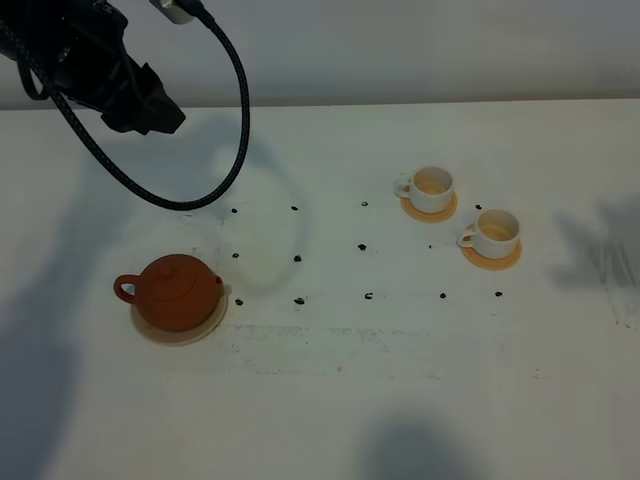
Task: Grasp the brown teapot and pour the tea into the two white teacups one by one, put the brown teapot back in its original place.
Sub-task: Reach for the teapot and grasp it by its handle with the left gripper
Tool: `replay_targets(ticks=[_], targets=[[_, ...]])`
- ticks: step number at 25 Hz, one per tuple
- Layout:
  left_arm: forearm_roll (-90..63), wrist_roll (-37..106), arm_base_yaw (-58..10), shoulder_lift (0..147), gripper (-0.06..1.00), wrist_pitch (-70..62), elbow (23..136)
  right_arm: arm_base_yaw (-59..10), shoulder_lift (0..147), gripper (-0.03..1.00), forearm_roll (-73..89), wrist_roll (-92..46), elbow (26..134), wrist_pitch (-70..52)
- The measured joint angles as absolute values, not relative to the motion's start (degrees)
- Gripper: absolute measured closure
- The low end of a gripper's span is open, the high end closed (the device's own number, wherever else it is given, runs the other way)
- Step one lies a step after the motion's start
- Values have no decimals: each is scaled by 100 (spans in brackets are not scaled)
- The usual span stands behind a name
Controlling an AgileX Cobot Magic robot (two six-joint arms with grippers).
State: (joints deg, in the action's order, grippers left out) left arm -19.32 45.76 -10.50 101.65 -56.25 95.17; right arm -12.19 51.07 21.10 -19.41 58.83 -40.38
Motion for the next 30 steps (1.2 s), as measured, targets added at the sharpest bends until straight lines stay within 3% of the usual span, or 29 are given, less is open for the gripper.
replay_targets(ticks=[9, 15, 30], targets=[[-1842, 4558, -1050, 10165, 39, -5861, 9517, -1219, 2943, 53, 2022, -1907, 5174, -4881], [-1771, 4477, -1050, 10165, 39, -6087, 9517, -1219, 2205, 53, 1252, -1110, 5125, -5937], [-789, 3950, -1050, 10165, 39, -6669, 9517, -1219, 350, 53, 952, -588, 3130, -5876]])
